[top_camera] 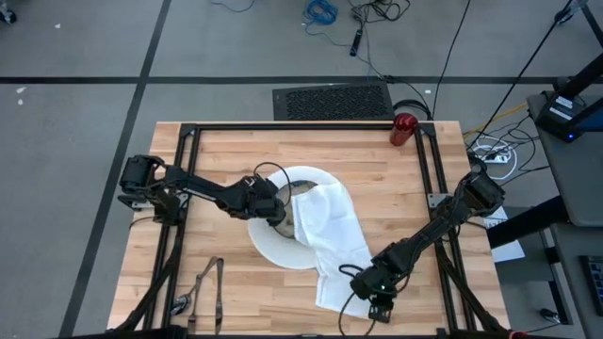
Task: Set table place
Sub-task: Fold the white napkin
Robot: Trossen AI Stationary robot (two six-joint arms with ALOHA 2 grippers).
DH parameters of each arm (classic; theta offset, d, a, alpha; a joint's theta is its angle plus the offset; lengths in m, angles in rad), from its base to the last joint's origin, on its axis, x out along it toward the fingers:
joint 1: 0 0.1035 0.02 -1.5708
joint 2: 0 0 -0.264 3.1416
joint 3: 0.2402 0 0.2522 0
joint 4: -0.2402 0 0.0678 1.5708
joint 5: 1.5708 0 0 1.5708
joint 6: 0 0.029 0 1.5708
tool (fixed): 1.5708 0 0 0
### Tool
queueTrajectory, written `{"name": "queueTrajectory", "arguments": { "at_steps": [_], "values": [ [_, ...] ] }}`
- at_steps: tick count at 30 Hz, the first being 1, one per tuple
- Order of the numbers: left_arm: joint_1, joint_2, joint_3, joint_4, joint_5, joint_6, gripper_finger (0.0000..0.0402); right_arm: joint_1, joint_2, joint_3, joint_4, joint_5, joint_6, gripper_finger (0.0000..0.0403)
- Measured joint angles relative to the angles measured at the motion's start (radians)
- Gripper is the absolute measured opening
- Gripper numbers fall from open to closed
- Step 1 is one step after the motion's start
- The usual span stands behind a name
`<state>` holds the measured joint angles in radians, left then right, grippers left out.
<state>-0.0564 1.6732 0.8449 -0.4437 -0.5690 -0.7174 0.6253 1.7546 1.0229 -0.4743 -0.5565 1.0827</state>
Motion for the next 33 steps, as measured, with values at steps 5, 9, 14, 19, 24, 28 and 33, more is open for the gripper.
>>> {"name": "queueTrajectory", "arguments": {
  "at_steps": [5,9,14,19,24,28,33],
  "values": [
    [0.003,0.000,0.000,-0.042,0.002,0.000,0.0201,-0.046,-0.038,0.091,-0.239,0.135,-0.143,0.0060],
    [0.003,-0.010,-0.001,-0.051,0.012,0.000,0.0201,-0.073,-0.101,0.168,-0.416,0.378,-0.276,0.0056],
    [0.002,-0.046,-0.001,-0.062,0.017,0.000,0.0201,-0.132,-0.177,0.162,-0.473,0.820,-0.442,0.0053],
    [0.002,-0.083,-0.002,-0.132,0.022,-0.001,0.0201,-0.280,-0.197,0.085,-0.418,0.913,-0.605,0.0023],
    [0.001,-0.124,-0.002,-0.175,0.024,-0.002,0.0201,-0.463,-0.195,-0.052,-0.112,0.919,-0.825,0.0004],
    [0.001,-0.167,-0.002,-0.213,0.029,-0.001,0.0201,-0.620,-0.195,-0.141,0.179,0.941,-0.976,0.0001],
    [-0.011,-0.240,0.001,-0.317,0.030,-0.037,0.0201,-0.780,-0.192,-0.213,0.362,0.915,-1.020,0.0000]
  ]
}}
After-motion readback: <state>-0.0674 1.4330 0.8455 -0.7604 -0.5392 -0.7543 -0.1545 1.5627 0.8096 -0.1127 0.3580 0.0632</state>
